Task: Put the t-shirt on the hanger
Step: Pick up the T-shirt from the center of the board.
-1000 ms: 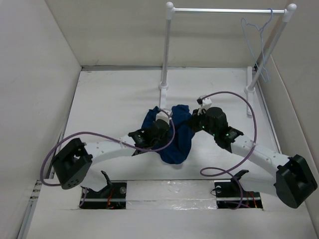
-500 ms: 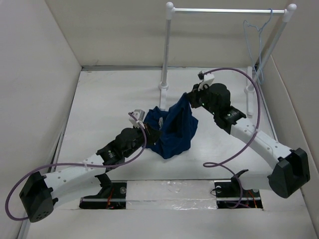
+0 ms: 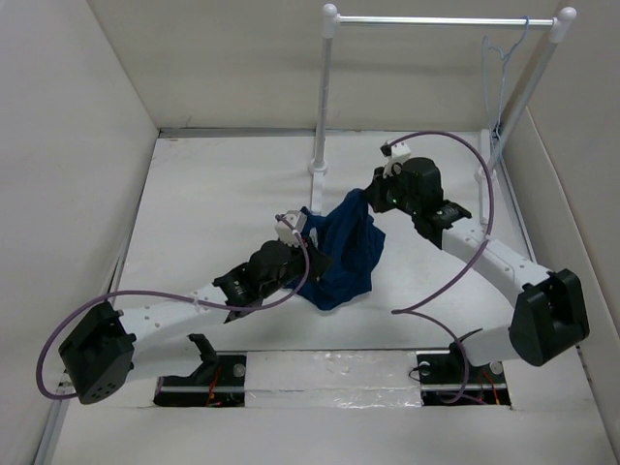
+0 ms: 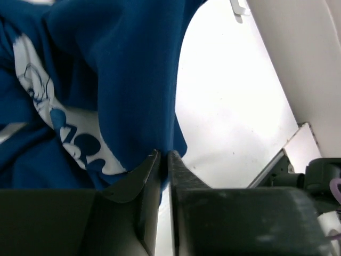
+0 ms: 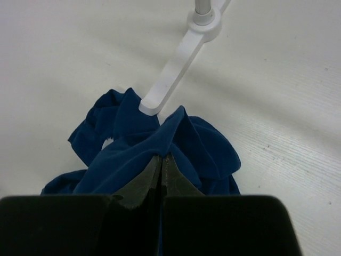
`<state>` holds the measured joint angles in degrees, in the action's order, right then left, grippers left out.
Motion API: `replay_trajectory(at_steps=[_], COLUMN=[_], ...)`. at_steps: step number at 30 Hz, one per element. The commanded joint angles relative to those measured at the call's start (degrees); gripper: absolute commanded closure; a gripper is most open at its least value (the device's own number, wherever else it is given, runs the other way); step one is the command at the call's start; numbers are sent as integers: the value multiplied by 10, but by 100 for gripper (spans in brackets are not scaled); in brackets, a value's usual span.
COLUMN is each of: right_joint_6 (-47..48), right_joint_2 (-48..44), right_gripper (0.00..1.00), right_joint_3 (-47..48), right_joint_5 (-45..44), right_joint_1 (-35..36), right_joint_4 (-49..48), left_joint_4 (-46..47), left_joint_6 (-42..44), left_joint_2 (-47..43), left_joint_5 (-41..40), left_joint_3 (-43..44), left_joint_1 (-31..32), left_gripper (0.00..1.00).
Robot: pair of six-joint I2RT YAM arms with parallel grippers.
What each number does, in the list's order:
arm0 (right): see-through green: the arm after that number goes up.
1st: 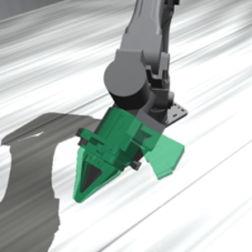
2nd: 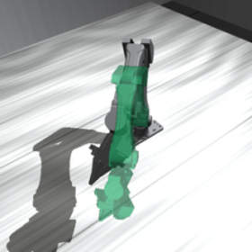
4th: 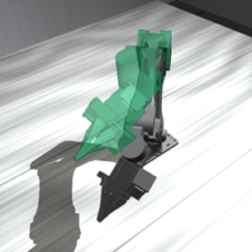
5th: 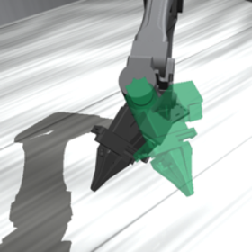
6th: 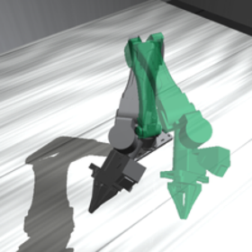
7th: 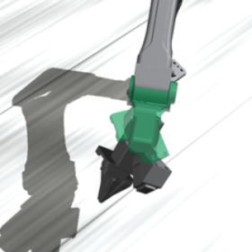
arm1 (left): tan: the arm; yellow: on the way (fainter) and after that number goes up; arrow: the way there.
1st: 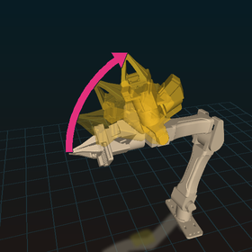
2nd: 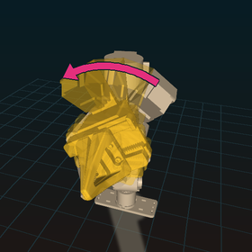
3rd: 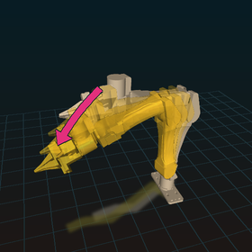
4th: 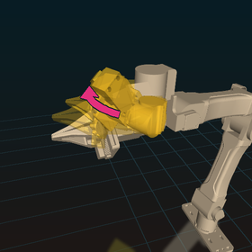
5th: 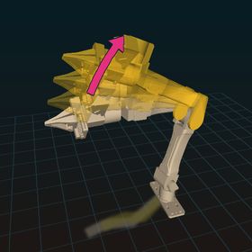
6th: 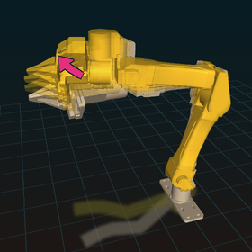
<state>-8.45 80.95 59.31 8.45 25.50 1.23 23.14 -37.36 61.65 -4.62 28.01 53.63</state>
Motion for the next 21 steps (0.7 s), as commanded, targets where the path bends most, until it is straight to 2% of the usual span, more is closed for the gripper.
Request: replay_trajectory(at_steps=[1,5,10,15,19,21], right_joint_6=[14,2,5,7,1,2], right_joint_2=[-44,-90,-119,-141,-158,-167], right_gripper=[100,100,100,100,100,100], right_joint_3=[11,-15,-21,-21,-30,-31], right_joint_5=[33,49,57,75,84,83], right_joint_1=[-4,-4,-4,-4,-10,-10], right_joint_4=[-16,-18,6,15,15,22], left_joint_4=[-31,-13,-7,-11,-6,-1], left_joint_6=[48,81,115,163,187,193], left_joint_2=[21,28,63,115,150,157], left_joint_5=[-9,1,-14,-44,-67,-53], left_joint_3=[71,83,120,168,203,209], left_joint_1=[3,3,3,3,3,-3], left_gripper=[85,59,48,46,52,54])
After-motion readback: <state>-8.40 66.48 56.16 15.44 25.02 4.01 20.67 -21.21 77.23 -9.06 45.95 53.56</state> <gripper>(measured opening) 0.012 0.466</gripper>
